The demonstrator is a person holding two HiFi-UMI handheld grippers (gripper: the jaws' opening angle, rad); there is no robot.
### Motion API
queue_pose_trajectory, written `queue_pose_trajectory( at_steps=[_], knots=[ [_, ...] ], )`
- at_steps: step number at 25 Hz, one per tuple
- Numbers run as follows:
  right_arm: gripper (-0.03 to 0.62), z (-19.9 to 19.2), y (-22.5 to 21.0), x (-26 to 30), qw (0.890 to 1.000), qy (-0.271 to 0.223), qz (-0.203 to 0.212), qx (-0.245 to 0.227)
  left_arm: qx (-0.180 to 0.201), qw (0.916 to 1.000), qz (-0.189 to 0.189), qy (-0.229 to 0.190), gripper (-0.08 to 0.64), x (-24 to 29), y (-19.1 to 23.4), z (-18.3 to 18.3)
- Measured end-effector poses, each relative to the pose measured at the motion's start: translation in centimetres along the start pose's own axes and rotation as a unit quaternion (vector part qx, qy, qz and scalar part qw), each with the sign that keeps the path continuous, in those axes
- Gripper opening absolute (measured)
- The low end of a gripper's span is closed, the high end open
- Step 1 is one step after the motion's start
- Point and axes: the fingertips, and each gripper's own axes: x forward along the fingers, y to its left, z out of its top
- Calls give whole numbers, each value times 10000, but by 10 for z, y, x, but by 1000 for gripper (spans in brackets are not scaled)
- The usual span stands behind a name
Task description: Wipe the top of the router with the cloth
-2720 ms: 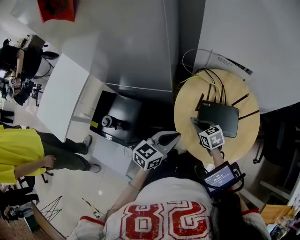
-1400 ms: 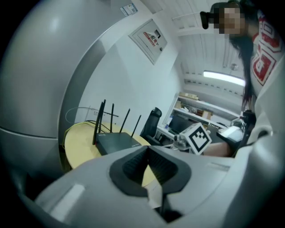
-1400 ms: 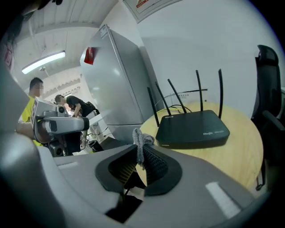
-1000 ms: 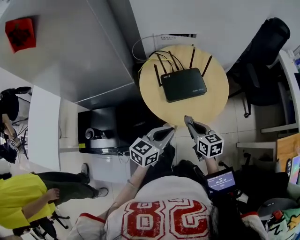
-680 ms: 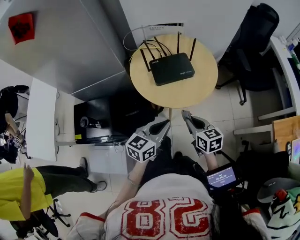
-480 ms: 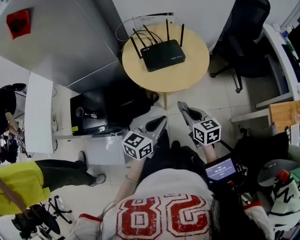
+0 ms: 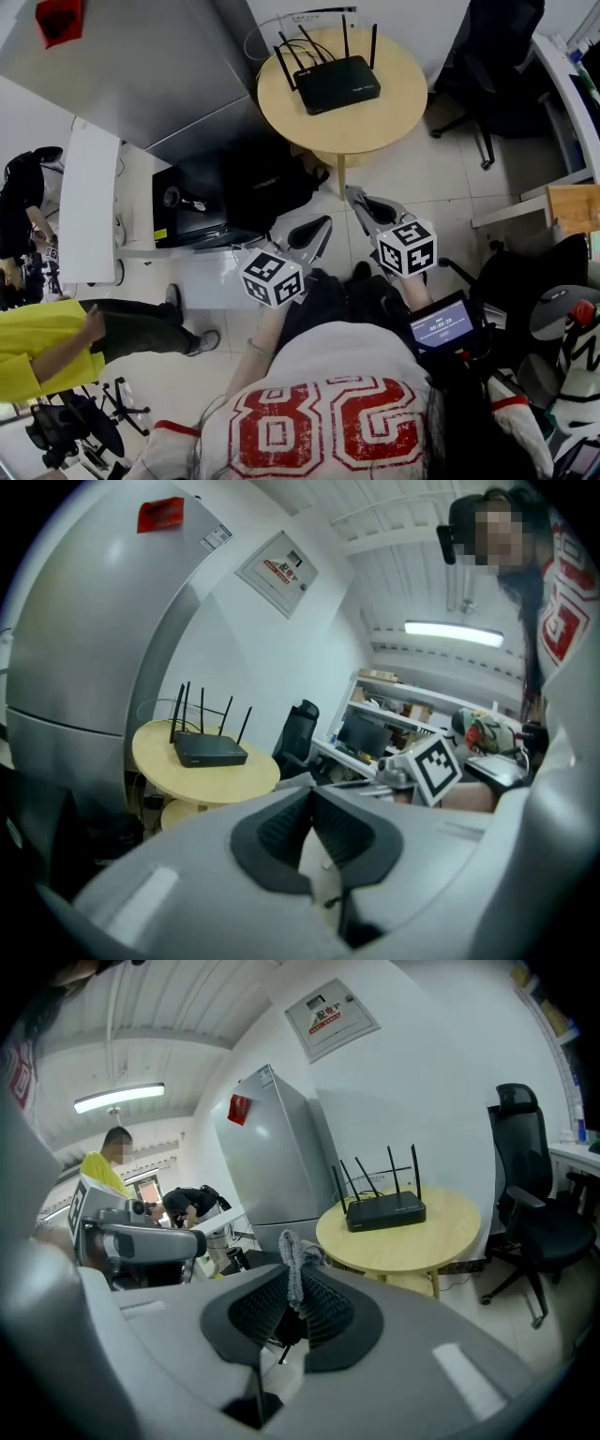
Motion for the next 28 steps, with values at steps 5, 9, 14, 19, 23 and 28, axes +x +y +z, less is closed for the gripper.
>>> queue_pose_trajectory(
  at_steps=[5, 9, 14, 19, 23, 28],
  knots=[
    [35, 5, 24, 4, 9999, -127, -81, 29, 241, 9995, -179, 13, 0, -13, 7, 14],
    [35, 12, 45, 10, 9993, -327, -159, 13, 393, 9988, -268, -104, 0, -25, 16, 30],
    [35, 9, 66, 22, 9992, -339, -191, -7, 330, 9987, -245, -296, 0, -40, 33, 43],
    [35, 2, 75, 25, 9992, -309, -247, 62, 240, 9990, -303, -243, 0, -48, 35, 32],
    [35, 0, 77, 27, 9993, -240, -266, 50, 112, 9993, -296, -177, 0, -51, 40, 24],
    [35, -5, 74, 21, 9993, -210, -271, 156, 10, 9995, -207, -222, 0, -52, 42, 22]
  ],
)
